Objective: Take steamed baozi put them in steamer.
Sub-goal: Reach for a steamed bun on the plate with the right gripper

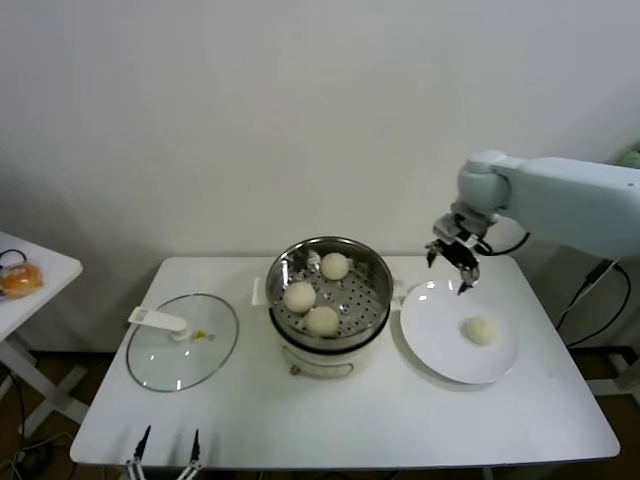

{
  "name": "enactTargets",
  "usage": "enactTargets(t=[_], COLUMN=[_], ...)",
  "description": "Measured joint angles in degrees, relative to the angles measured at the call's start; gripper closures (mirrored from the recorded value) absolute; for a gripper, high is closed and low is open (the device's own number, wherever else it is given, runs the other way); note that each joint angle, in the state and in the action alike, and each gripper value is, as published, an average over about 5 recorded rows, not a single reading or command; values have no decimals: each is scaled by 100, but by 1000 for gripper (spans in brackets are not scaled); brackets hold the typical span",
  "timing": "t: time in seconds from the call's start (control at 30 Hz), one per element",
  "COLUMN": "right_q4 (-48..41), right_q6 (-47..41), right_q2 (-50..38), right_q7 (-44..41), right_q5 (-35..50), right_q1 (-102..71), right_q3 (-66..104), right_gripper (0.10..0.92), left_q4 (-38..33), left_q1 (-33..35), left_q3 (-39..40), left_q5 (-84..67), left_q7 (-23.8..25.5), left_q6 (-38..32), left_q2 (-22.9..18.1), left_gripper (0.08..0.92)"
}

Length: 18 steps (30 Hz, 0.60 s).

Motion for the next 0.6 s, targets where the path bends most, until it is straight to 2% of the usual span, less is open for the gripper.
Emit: enactTargets(t=[0.6], right_q4=[-1186], right_q6=[-378], right_q2=[-489], right_q7=[146], right_q5=[-764], right_q1=[-1924], right_q3=[1281], right_gripper=[203], left_q4=[135], left_q1=[-9], left_q3=[-49], left_q5=[41], left_q7=[11], left_q6=[29], left_q2=[-9], left_gripper=[177])
